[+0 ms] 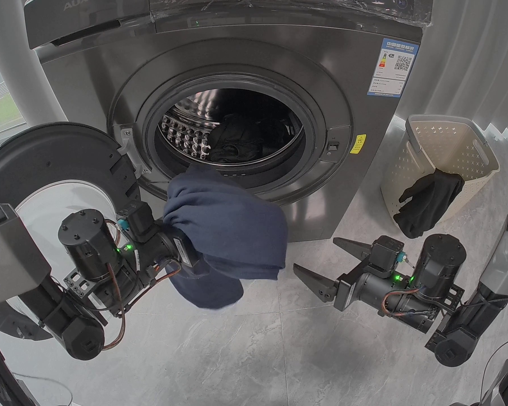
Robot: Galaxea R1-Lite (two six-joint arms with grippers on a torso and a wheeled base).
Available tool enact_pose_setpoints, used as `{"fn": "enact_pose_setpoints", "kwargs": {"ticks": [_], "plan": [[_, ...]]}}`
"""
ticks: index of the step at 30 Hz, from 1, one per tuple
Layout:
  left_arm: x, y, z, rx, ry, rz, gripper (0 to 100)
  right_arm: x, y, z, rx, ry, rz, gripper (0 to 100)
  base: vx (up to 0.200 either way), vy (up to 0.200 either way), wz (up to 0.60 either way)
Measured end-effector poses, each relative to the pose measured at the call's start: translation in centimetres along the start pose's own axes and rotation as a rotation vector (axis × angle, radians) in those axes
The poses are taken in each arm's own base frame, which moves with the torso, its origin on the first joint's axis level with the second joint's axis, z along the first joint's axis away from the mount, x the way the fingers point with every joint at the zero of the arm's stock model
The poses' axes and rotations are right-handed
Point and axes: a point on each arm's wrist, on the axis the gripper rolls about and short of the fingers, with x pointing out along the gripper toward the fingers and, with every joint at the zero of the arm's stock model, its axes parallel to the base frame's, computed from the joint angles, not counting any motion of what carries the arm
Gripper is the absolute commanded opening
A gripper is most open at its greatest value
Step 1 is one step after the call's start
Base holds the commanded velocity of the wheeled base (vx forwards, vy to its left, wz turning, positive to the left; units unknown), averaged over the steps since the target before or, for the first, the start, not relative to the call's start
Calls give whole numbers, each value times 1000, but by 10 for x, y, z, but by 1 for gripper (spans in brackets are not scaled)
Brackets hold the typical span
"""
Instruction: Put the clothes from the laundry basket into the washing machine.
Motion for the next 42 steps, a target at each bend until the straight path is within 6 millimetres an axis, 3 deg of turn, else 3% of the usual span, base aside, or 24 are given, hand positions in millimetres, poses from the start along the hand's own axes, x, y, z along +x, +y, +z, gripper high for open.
{"fn": "enact_pose_setpoints", "kwargs": {"ticks": [13, 22, 42], "plan": [[-14, -3, 6, 7, 3, -7, 0, -9, -12, -1, 3, 17, -41, 100, 0, 0, 0], [-17, -5, 2, 16, 23, -13, 0, -8, -14, 2, 4, 3, -49, 100, 200, 0, 0], [-18, -9, -5, 15, 49, -27, 0, -9, -14, 3, 3, -4, -51, 100, 0, 0, 0]]}}
